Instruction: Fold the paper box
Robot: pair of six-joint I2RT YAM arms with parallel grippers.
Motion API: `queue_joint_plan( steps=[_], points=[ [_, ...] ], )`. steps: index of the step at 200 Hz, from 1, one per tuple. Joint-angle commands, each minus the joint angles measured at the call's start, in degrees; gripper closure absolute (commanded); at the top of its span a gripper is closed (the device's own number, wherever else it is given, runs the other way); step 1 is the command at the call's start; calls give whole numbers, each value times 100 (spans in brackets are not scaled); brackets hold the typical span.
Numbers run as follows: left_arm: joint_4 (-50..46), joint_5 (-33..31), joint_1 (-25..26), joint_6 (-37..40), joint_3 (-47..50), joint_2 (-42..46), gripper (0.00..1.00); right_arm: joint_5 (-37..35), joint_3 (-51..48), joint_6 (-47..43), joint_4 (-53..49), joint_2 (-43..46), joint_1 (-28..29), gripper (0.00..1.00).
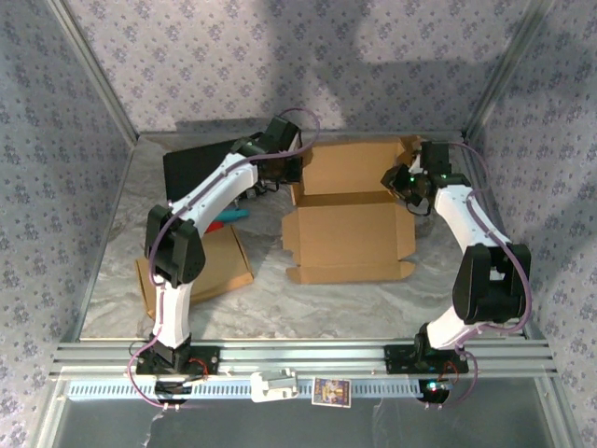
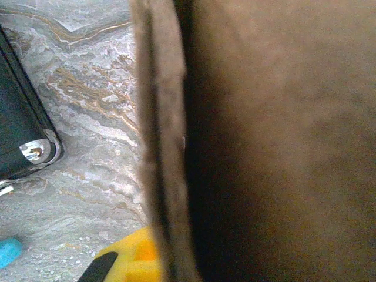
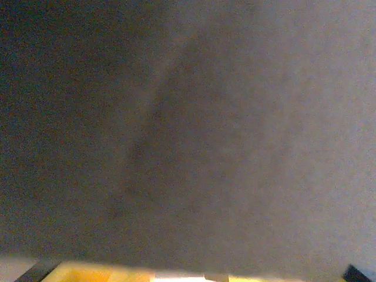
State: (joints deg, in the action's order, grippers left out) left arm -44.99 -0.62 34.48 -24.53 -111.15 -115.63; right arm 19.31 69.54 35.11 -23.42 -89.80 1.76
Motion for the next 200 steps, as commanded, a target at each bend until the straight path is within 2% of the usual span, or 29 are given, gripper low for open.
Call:
queue_joint_plan(
  steps=[1, 30, 57, 91, 125, 144, 172, 200],
  points=[
    [81, 262, -31, -34, -332, -21, 100, 321, 167, 44, -37, -38, 58, 65],
    [-9, 472, -209, -9, -399, -25, 100, 464, 828, -134, -527, 226, -39, 63],
    [278, 1086, -536, -51, -243, 7, 100, 590, 1593, -148, -910, 658, -164, 61],
    [752, 2198, -958, 4, -284, -141, 100, 385, 1693, 277, -612, 1233, -510, 63],
    [760, 3318, -1303, 340, -581, -371, 100, 581, 1604, 680, -201, 1298, -994, 61],
    [709, 3621, -1445, 413, -687, -480, 100, 745, 1653, 1126, 239, 1286, -1187, 60],
    [788, 4257, -1571, 455, -730, -617, 100, 1430, 1785, 1732, 772, 1008, -1445, 57],
    [956, 5046, -1633, 429, -767, -773, 100, 2107, 2000, 1666, 809, 657, -1466, 53]
  ],
)
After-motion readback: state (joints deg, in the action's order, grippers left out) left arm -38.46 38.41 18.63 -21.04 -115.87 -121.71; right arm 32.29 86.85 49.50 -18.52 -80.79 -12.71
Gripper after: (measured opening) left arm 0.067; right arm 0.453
